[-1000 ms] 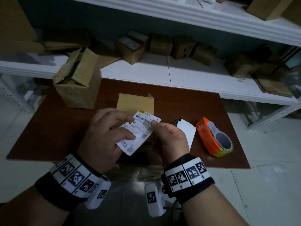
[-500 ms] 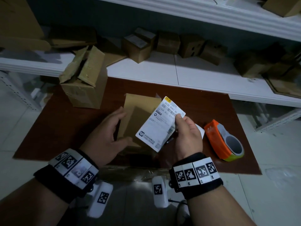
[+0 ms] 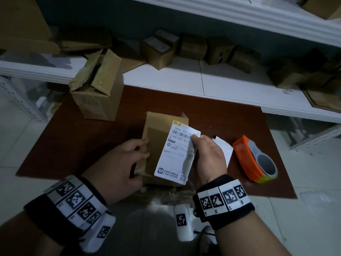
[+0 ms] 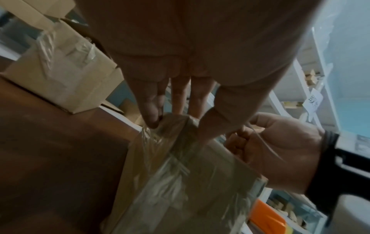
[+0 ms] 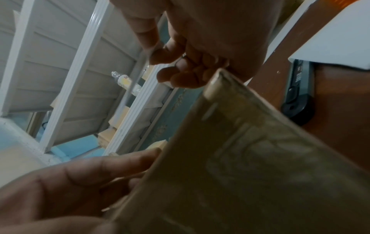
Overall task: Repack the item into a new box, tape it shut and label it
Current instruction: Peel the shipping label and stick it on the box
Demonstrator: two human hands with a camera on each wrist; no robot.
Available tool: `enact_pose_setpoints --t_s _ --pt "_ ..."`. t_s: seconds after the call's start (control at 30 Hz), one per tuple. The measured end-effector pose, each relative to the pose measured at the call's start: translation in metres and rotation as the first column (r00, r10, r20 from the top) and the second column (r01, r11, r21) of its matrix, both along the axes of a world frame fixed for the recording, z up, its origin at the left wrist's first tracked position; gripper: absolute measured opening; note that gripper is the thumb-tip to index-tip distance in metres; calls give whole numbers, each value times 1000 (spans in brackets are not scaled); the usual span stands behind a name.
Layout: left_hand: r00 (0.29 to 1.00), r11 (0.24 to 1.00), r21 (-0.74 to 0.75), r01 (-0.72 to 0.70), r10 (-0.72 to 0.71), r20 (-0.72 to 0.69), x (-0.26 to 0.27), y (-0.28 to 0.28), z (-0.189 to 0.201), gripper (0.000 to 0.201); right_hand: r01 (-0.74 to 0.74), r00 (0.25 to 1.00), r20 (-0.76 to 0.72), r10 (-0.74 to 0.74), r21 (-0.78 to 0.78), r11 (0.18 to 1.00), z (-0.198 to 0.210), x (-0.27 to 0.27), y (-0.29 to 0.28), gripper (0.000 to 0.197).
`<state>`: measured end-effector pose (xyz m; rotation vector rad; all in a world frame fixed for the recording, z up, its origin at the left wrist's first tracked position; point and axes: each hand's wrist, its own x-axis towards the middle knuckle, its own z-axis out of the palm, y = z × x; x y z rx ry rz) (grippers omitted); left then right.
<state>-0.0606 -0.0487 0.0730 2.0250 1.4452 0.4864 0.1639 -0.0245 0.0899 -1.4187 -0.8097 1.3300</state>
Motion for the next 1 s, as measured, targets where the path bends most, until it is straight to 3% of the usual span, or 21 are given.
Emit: enact_pose_setpoints --t_s 0.1,0.17,0.23,0.3,0.57,0.7,1.0 --pt "1000 1000 25 0 0 10 -6 -2 9 58 -36 998 58 34 44 998 0 3 -4 44" --pt "984 993 45 -107 99 146 -7 1 15 45 -42 998 60 37 84 996 1 3 -6 45" --pt "916 973 14 -230 211 340 -2 8 20 35 -52 998 28 50 112 992 0 2 -5 42" --pt "870 966 -47 -255 250 426 7 15 23 35 -58 998 -1 59 132 990 -3 -1 -4 32" --pt "916 969 -45 -241 243 319 21 26 6 26 -81 996 -22 87 205 975 -14 -5 -1 4" --pt "912 959 -44 -279 279 299 21 31 2 20 -9 999 -42 19 210 978 -20 -2 3 52" --pt "901 937 -54 -346 348 258 29 32 -9 20 -6 994 108 -12 165 986 -28 1 6 40"
